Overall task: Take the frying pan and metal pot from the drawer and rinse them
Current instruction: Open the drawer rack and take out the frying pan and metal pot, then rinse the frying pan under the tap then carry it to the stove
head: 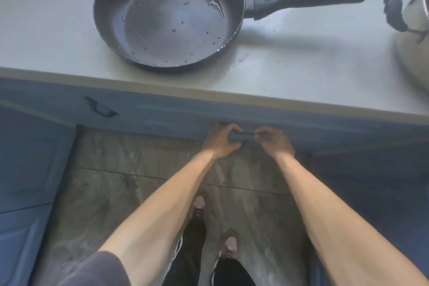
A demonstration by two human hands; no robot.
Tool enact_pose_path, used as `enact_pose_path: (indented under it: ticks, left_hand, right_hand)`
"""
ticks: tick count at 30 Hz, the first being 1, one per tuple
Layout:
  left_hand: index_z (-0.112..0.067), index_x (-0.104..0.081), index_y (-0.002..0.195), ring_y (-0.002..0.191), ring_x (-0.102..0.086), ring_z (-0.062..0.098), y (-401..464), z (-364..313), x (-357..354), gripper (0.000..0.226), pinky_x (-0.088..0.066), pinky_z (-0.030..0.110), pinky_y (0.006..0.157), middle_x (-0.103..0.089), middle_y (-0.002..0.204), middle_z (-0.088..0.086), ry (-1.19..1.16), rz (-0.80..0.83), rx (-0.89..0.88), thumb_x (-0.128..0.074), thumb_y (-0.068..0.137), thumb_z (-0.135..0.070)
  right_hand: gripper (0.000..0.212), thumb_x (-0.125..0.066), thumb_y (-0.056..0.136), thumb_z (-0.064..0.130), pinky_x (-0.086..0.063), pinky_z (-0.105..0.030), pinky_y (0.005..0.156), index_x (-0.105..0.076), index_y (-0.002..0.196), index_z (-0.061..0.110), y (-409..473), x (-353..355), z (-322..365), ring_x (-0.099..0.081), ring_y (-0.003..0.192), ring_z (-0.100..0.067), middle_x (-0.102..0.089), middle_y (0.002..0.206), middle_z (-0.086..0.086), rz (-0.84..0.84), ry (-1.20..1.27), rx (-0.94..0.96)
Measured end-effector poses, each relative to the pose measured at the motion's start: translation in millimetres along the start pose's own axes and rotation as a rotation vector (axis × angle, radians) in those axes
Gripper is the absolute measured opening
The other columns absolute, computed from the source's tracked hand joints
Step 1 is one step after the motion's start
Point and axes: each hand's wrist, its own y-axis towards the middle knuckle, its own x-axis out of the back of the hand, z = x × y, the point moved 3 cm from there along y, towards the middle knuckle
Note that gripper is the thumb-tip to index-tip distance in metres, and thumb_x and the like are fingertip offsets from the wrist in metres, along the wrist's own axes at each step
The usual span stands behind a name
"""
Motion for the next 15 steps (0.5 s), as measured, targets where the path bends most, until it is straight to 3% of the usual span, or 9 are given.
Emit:
enact_pose_path:
  ticks: [3, 6, 10, 11, 13, 15]
  left_hand:
    - [-0.019, -0.053, 0.123, 0.123, -0.043, 0.025, 4.1, -10.1, 5.9, 0.042, -0.034, 0.023, 0.084, -0.050, 0.128, 0.012, -0.059, 0.060, -0.031, -0.064, 0.083, -0.018]
    - [-0.017, -0.050, 0.127, 0.119, -0.045, 0.019, 14.9, -6.7, 7.6, 0.044, -0.025, 0.019, 0.070, -0.051, 0.130, 0.006, -0.065, 0.126, -0.007, -0.062, 0.085, -0.019]
    - [-0.024, -0.037, 0.141, 0.131, -0.039, 0.021, 1.2, -15.8, 14.4, 0.055, -0.034, 0.023, 0.097, -0.039, 0.147, 0.004, -0.043, 0.237, 0.023, -0.057, 0.090, -0.024]
    - [-0.024, -0.033, 0.143, 0.131, -0.040, 0.020, -9.6, -24.2, 24.1, 0.056, -0.035, 0.019, 0.095, -0.037, 0.148, 0.003, -0.059, 0.247, 0.009, -0.056, 0.091, -0.022]
    - [-0.026, -0.036, 0.142, 0.120, -0.046, 0.009, -43.4, -37.8, 54.9, 0.051, -0.037, 0.009, 0.079, -0.043, 0.139, -0.008, -0.095, 0.238, -0.044, -0.053, 0.094, -0.022]
    - [-0.036, -0.045, 0.134, 0.118, -0.048, -0.001, -91.6, -43.3, 95.8, 0.042, -0.035, 0.008, 0.085, -0.048, 0.134, -0.018, -0.124, 0.200, -0.117, -0.052, 0.093, -0.031]
  right_hand:
    - [0.024, -0.061, 0.086, 0.026, -0.047, -0.032, 0.089, -0.056, 0.071, 0.045, 3.1, 0.8, 4.3, -0.061, 0.108, -0.022, -0.068, 0.111, 0.000, 0.010, -0.032, 0.010]
    - [0.009, -0.058, 0.089, 0.027, -0.041, -0.026, 0.088, -0.060, 0.091, 0.036, 10.7, 5.6, 7.7, -0.058, 0.113, -0.021, -0.065, 0.117, 0.000, 0.056, -0.097, 0.011]
    - [0.024, -0.056, 0.092, 0.023, -0.037, -0.027, 0.095, -0.062, 0.115, 0.017, 3.8, 7.4, 12.1, -0.053, 0.117, -0.019, -0.059, 0.123, 0.002, 0.140, -0.134, 0.024]
    - [0.026, -0.056, 0.092, 0.018, -0.038, -0.028, 0.097, -0.062, 0.117, 0.018, -4.5, 9.5, 17.1, -0.054, 0.118, -0.018, -0.059, 0.127, -0.001, 0.163, -0.122, 0.041]
    - [0.043, -0.056, 0.088, 0.004, -0.041, -0.028, 0.098, -0.067, 0.106, 0.042, -35.4, 22.3, 35.9, -0.059, 0.110, -0.001, -0.064, 0.121, 0.006, 0.267, -0.082, 0.122]
    - [0.049, -0.063, 0.083, 0.003, -0.042, -0.022, 0.090, -0.069, 0.082, 0.052, -85.0, 48.9, 67.4, -0.057, 0.095, 0.017, -0.068, 0.099, 0.030, 0.377, 0.004, 0.222]
